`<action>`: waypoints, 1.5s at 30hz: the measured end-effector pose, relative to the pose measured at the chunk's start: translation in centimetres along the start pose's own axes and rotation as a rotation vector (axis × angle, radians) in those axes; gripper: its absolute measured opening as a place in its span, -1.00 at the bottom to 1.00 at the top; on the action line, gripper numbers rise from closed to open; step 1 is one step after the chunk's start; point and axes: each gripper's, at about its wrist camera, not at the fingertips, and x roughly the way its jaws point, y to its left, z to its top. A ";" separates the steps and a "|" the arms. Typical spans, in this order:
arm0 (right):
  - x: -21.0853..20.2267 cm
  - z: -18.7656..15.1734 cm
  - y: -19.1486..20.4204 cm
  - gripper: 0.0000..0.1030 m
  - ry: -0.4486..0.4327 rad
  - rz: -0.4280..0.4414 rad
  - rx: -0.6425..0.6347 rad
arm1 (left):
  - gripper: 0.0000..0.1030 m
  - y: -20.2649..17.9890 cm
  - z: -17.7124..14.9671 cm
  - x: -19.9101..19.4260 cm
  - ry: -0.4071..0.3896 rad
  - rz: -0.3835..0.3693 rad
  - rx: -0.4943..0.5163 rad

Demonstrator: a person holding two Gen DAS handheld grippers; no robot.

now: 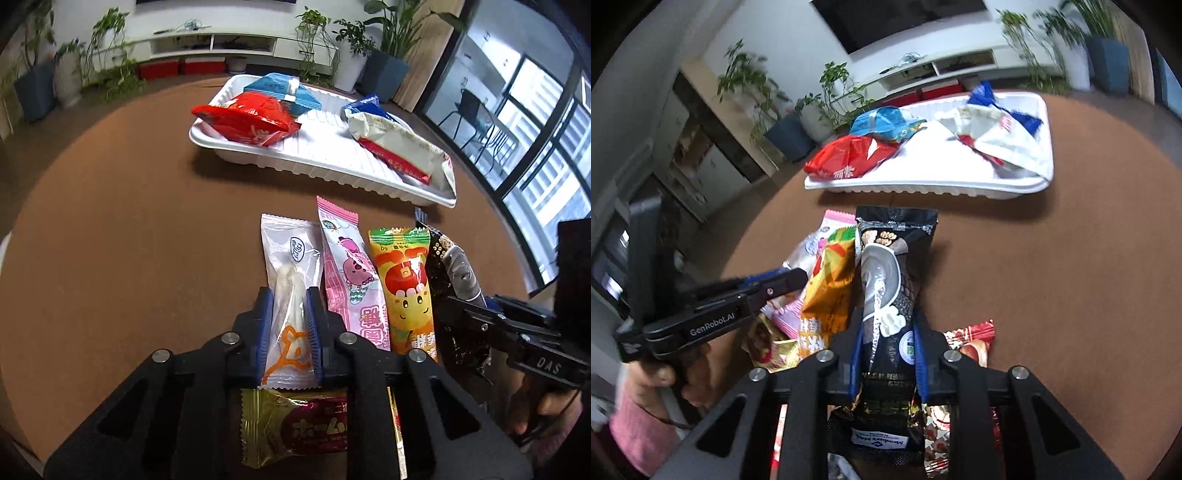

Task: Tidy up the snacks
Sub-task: 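Grasp the white stick packet with the left gripper while the right grasps the black packet, then place both packets into the white tray and open both grippers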

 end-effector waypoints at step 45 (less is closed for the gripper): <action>-5.4 12.7 -6.6 -0.52 -0.185 0.105 0.130 | -0.69 -5.9 12.2 0.6 -0.074 -0.122 0.026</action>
